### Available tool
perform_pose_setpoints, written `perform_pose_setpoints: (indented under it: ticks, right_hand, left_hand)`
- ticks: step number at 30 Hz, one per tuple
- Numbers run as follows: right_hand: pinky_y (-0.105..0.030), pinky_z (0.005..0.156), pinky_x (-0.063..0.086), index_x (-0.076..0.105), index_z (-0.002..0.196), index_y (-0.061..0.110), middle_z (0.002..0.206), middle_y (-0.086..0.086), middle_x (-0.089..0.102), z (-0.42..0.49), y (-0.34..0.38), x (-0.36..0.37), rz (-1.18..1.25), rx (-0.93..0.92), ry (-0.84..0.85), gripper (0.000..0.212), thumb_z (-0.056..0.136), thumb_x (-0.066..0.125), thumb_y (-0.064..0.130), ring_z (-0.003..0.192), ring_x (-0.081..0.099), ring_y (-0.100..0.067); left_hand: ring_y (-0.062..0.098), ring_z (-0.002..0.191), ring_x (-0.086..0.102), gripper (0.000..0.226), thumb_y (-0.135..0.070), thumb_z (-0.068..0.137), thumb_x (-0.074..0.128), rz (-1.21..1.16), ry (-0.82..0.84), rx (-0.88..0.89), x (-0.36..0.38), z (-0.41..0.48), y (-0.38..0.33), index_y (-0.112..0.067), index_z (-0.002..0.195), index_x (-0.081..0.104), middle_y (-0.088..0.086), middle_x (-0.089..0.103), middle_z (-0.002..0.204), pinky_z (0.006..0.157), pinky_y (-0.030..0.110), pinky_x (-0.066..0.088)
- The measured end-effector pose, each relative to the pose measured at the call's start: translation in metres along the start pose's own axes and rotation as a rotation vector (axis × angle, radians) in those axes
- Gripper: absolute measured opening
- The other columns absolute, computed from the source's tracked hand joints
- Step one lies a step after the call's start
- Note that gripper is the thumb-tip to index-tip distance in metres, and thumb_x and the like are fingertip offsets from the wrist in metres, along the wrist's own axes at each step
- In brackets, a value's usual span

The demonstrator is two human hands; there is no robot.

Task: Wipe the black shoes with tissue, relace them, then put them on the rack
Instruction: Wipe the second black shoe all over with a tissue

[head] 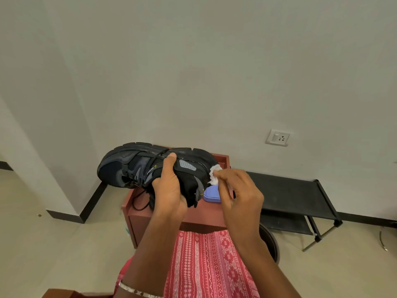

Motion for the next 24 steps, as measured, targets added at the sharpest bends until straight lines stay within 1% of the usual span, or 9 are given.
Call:
perform_pose_setpoints:
  ticks: [3,6,8,11,14,17,19,21,24]
  right_hand:
    - [-0.011,0.084,0.045,0.077,0.098,0.010,0.096,0.001,0.070,0.011,0.005,0.008,-0.036,-0.007,0.008,0.014,0.090,0.066,0.004,0.091,0.065,-0.012]
    - [-0.009,0.086,0.041,0.076,0.101,0.013,0.098,0.002,0.070,0.017,0.008,0.014,-0.084,-0.002,0.012,0.020,0.088,0.068,-0.001,0.093,0.062,-0.014]
    - [-0.012,0.087,0.041,0.075,0.102,0.013,0.099,0.002,0.070,0.019,0.015,0.016,-0.098,-0.035,-0.003,0.021,0.088,0.067,0.001,0.095,0.060,-0.013]
    - [-0.018,0.088,0.046,0.075,0.104,0.014,0.102,0.003,0.069,0.026,0.017,0.020,-0.054,-0.049,-0.008,0.025,0.087,0.067,-0.004,0.098,0.059,-0.012]
    - [-0.026,0.094,0.051,0.074,0.114,0.014,0.115,0.001,0.068,0.021,0.013,0.029,0.003,-0.032,0.053,0.031,0.092,0.060,-0.003,0.110,0.062,-0.014]
    - [-0.024,0.108,0.046,0.067,0.128,0.011,0.133,-0.003,0.064,-0.005,0.012,0.031,-0.001,-0.029,0.082,0.048,0.088,0.061,-0.013,0.128,0.057,-0.015]
    - [-0.028,0.109,0.045,0.062,0.133,0.011,0.138,-0.005,0.061,-0.021,0.010,0.028,-0.005,-0.038,0.063,0.056,0.085,0.062,-0.018,0.133,0.054,-0.016]
    - [-0.028,0.108,0.047,0.060,0.135,0.010,0.140,-0.006,0.059,-0.030,0.007,0.025,-0.029,-0.050,0.041,0.059,0.084,0.063,-0.021,0.133,0.054,-0.017]
    - [-0.035,0.103,0.051,0.060,0.134,0.003,0.142,-0.011,0.057,-0.036,0.011,0.023,-0.067,-0.080,0.019,0.054,0.086,0.054,-0.022,0.135,0.052,-0.023]
  left_hand:
    - [0.026,0.074,0.072,0.016,-0.020,0.086,0.074,-0.011,0.013,0.009,0.004,0.000,-0.004,-0.008,0.080,0.065,0.007,0.075,0.073,0.079,0.044,0.059]
    - [0.022,0.064,0.072,0.017,-0.020,0.087,0.072,0.002,0.032,0.019,0.006,0.000,-0.006,-0.008,0.079,0.065,0.003,0.074,0.065,0.075,0.041,0.059]
    - [0.022,0.063,0.072,0.017,-0.020,0.088,0.071,0.014,0.059,0.010,0.008,-0.001,-0.005,-0.007,0.079,0.067,0.007,0.075,0.070,0.072,0.039,0.059]
    - [0.027,0.074,0.074,0.016,-0.021,0.087,0.072,0.003,0.083,-0.016,0.007,-0.001,0.000,-0.005,0.083,0.070,0.015,0.077,0.088,0.072,0.040,0.060]
    - [0.030,0.080,0.075,0.017,-0.024,0.087,0.072,-0.054,0.066,-0.051,0.002,0.001,-0.001,-0.007,0.092,0.071,0.016,0.077,0.093,0.072,0.043,0.061]
    - [0.035,0.091,0.074,0.033,-0.029,0.086,0.074,-0.092,0.088,-0.115,-0.003,0.005,0.001,-0.006,0.109,0.069,0.018,0.075,0.103,0.080,0.051,0.060]
    - [0.037,0.096,0.073,0.043,-0.031,0.083,0.077,-0.089,0.110,-0.156,-0.005,0.004,0.005,-0.004,0.115,0.068,0.020,0.074,0.108,0.088,0.056,0.056]
    - [0.038,0.092,0.073,0.041,-0.031,0.083,0.076,-0.102,0.151,-0.225,-0.003,-0.002,0.007,0.000,0.110,0.069,0.022,0.074,0.105,0.091,0.054,0.055]
    - [0.036,0.081,0.075,0.034,-0.029,0.090,0.068,-0.146,0.247,-0.349,0.004,-0.013,0.011,0.004,0.099,0.070,0.025,0.074,0.099,0.086,0.050,0.055]
Point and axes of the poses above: each hand's wrist, its own z-axis towards the middle knuckle, its own x-axis out of the palm, y = z × x, the point moved 7 cm from there along z, towards the middle knuckle
